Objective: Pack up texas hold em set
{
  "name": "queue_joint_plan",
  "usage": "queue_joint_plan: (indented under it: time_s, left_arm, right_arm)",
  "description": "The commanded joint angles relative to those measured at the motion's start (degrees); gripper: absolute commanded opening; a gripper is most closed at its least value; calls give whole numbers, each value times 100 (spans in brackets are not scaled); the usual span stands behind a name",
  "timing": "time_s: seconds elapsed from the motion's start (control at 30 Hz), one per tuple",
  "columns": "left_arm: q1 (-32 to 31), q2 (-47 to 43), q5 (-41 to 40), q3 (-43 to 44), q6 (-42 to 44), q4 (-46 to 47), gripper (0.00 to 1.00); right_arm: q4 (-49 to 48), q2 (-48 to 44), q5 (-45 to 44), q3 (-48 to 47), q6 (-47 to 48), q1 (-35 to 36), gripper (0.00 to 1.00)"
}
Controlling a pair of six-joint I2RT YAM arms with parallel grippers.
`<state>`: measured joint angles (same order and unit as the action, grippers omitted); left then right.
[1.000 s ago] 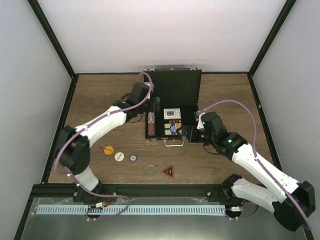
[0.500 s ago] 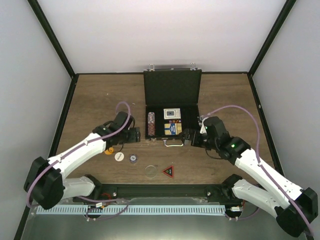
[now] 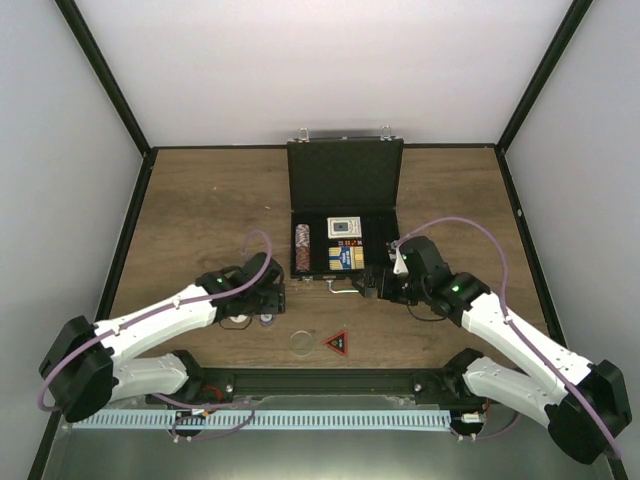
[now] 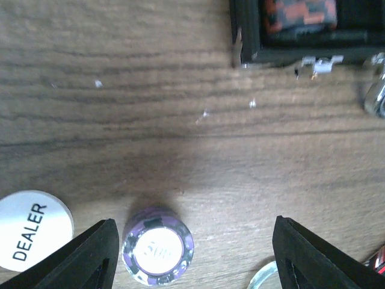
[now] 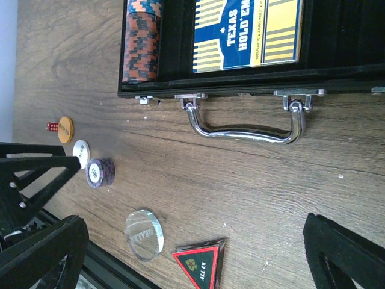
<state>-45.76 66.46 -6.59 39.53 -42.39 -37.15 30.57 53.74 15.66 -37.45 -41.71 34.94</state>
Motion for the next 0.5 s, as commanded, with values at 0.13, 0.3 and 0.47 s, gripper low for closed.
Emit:
queue_joint_plan:
  time_s: [0.13, 0.3, 0.47]
  left_arm:
    - [-489, 245, -701, 54, -434, -286, 72]
    - [-515, 235, -591, -67, -446, -143, 66]
    - [-518, 343, -425, -208, -354, 38, 64]
  right_arm:
    - [-58, 14, 231, -210, 191, -48, 100]
    - [-147, 45, 373, -147, 181, -47, 100]
    - [-154, 129, 496, -163, 269, -49, 100]
